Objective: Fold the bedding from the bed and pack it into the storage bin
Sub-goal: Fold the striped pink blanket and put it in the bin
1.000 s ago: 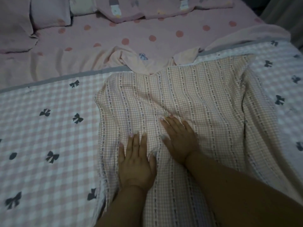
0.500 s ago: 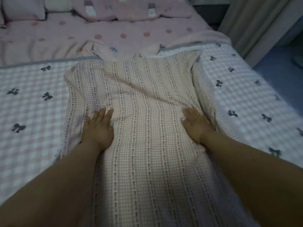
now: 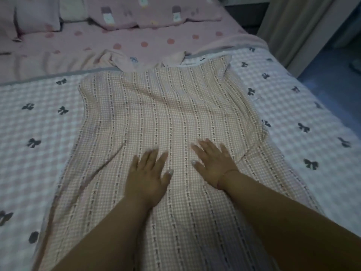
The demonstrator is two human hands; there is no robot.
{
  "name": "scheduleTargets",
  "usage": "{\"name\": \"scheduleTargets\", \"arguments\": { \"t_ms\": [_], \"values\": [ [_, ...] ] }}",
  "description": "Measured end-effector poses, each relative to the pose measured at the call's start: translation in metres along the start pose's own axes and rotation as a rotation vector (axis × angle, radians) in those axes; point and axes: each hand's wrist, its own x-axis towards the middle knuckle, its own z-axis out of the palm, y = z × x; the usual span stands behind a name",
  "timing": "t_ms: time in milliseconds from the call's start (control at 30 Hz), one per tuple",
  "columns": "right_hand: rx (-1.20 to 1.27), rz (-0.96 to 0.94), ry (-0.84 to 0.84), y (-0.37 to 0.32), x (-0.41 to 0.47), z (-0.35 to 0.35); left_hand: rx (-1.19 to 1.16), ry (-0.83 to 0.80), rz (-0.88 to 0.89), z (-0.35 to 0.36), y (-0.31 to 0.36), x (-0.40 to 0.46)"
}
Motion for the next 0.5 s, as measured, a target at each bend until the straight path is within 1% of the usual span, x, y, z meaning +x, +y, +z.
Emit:
{"name": "scheduleTargets", "arguments": {
  "t_ms": [100, 133, 200, 267, 333, 367, 433, 500],
  "values": [
    [0.002, 0.168, -0.006, 0.057, -0.008, -0.007, 0.032, 0.055, -0.136, 0.007, -0.041, -0.019],
    [-0.009, 0.218, -0.007, 0.076, -0.014, -0.010, 0.035, 0.046, -0.178, 0.004, -0.052, -0.025],
    [-0.037, 0.268, -0.042, 0.102, -0.035, -0.011, -0.006, 0.030, -0.253, 0.001, -0.063, -0.038],
    [-0.036, 0.287, -0.044, 0.109, -0.057, -0.004, -0.035, 0.005, -0.322, -0.002, -0.059, -0.056],
    [0.033, 0.333, 0.014, 0.104, -0.071, 0.001, -0.039, -0.008, -0.368, 0.000, -0.052, -0.074],
    [0.084, 0.365, 0.069, 0.100, -0.077, 0.003, -0.022, -0.022, -0.372, 0.002, -0.048, -0.083],
    [0.164, 0.486, 0.199, 0.095, -0.090, 0.004, -0.001, -0.052, -0.370, 0.005, -0.040, -0.101],
    [0.158, 0.638, 0.296, 0.094, -0.102, 0.003, -0.061, -0.033, -0.394, 0.006, -0.028, -0.117]
  ]
}}
